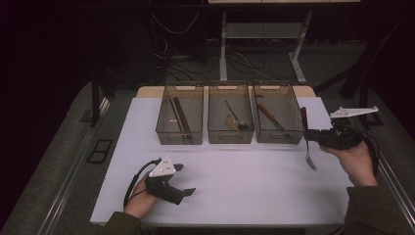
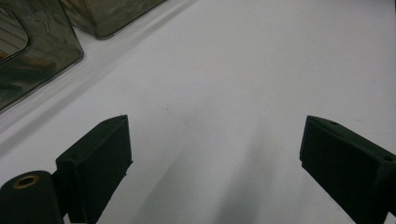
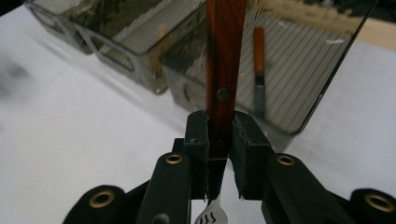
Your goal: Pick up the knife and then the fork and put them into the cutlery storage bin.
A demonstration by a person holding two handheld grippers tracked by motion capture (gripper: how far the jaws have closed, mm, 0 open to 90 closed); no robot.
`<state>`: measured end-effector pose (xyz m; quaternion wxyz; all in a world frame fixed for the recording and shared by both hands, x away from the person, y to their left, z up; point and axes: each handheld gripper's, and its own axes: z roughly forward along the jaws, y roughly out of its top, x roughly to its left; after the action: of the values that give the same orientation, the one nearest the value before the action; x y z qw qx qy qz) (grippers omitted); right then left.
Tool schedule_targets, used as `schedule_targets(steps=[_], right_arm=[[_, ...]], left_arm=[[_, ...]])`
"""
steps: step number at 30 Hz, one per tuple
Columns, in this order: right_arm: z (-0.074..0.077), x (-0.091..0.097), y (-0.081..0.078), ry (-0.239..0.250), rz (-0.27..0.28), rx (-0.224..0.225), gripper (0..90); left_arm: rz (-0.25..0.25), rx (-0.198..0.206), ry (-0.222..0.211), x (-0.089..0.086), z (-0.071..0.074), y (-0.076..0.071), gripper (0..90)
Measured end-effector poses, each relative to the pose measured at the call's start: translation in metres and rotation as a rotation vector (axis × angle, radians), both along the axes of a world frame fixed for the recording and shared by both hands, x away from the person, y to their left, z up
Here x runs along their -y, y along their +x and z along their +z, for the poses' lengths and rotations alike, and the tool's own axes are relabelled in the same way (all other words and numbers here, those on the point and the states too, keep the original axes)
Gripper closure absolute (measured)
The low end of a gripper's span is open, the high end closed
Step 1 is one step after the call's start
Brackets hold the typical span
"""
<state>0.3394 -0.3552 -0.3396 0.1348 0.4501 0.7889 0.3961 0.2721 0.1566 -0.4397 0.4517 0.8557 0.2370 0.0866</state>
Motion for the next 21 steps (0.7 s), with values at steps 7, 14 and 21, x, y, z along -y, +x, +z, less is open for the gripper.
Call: schedule_targets(steps=[7,14,21], right_arm=[[0.024,-0.008,0.024,-0.023,-0.03,0.041,77.4],[0.039,-0.015,0.046,-0.037,-0.054,0.063,77.4],[0.048,-0.019,0.066,-0.041,-0.088,0.079,77.4]], left_arm=[[0.0,0.0,0.0,0.0,0.0,0.0,8.6],[-0.002,0.0,-0.003,0.0,0.0,0.0,8.6],[0.001,-0.001,-0.009,0.0,0.0,0.0,8.6]])
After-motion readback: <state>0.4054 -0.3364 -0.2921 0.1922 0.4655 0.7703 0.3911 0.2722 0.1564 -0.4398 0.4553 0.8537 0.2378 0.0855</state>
